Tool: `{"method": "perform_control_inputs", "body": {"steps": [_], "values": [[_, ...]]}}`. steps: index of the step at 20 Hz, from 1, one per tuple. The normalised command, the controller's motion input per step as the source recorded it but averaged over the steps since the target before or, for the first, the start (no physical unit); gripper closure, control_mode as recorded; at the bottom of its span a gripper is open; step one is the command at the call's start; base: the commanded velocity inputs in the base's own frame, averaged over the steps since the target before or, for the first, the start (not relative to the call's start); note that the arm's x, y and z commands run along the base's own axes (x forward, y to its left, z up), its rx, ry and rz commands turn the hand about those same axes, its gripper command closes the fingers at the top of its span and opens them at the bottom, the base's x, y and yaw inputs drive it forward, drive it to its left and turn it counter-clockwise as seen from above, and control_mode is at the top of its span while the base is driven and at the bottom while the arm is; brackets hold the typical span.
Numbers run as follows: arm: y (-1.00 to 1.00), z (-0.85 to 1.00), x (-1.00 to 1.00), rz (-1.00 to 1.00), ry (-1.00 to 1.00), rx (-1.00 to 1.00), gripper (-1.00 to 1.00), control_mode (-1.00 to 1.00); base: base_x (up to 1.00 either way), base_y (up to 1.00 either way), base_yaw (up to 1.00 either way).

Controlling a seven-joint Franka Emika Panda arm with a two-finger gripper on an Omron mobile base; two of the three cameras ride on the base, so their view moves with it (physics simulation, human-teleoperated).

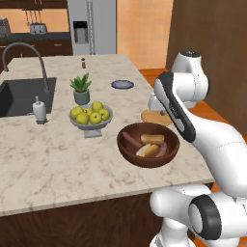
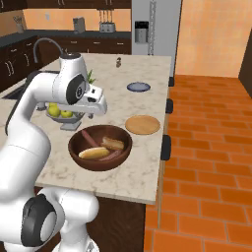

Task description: Place one bun and one sausage from the bowl on each plate.

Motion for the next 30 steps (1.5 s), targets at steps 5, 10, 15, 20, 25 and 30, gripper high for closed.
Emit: {"method": "perform_control_inputs", "body": {"steps": [5, 10, 15, 20, 25, 30], "values": [[-0.03, -0.44, 0.13, -0.14, 0.04, 0.02, -1.0, -1.0, 0.0, 0.0, 0.0], [0.16, -0.9, 0.43, -0.43, 0.06, 0.11, -1.0, -1.0, 0.0, 0.0, 0.0], [0.36, -1.0, 0.36, -0.46, 0.08, 0.04, -1.0, -1.0, 0.0, 0.0, 0.0], [-0.08, -0.83, 0.56, -0.29, 0.05, 0.07, -1.0, -1.0, 0.0, 0.0, 0.0], [-0.05, -0.72, 0.64, -0.15, 0.17, 0.12, -1.0, -1.0, 0.0, 0.0, 0.0], [0.03, -0.49, 0.42, 0.0, 0.02, 0.04, -1.0, -1.0, 0.0, 0.0, 0.0]]}}
